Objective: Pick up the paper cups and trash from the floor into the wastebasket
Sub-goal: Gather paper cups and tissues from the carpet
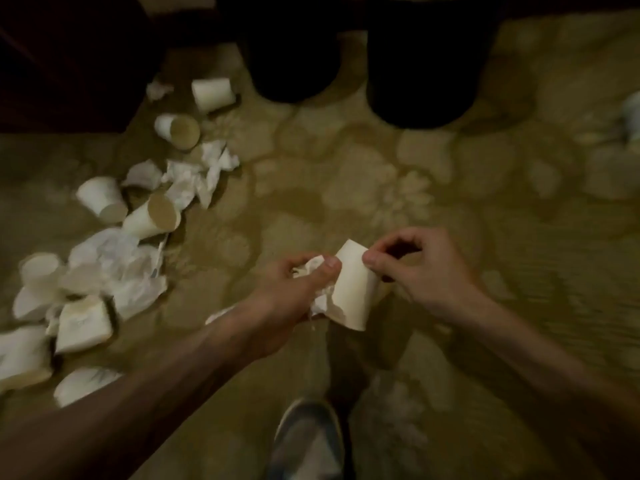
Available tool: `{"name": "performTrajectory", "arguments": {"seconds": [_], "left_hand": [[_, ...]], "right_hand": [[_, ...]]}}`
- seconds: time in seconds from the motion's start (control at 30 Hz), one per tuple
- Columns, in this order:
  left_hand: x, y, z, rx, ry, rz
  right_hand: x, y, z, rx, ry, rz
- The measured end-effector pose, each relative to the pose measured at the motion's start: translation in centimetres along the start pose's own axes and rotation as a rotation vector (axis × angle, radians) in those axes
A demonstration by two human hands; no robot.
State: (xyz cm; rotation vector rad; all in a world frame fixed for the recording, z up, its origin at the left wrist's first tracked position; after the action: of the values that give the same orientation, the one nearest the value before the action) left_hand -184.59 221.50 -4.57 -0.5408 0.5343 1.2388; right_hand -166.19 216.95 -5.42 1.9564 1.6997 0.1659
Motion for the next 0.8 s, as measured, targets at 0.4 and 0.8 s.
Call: {"name": "performTrajectory", "arguments": {"seconds": [0.4,0.8], "left_hand": [[8.4,-15.7,20.9,0.23,-0.774,-0.157],[22.3,-23.0,31.5,0.533,-0.917,-0.153]], "right_hand": [[8.4,17.6,-7.1,-0.176,0.299,0.683],[22.8,23.1,-9.6,-0.548,0.063,0.352]]}}
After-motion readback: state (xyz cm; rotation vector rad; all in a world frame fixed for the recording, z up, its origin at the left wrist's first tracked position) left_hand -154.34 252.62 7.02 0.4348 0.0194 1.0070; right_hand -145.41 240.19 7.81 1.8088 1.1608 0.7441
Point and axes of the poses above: each hand's wrist, its own x-axis towards the middle knuckle, its own y-axis out of the back of the hand, z = x × y, the point moved 2 cm from there along x, towards the middle knuckle, and after that the axes turned 12 degrees about -x, right-handed, at the moved point
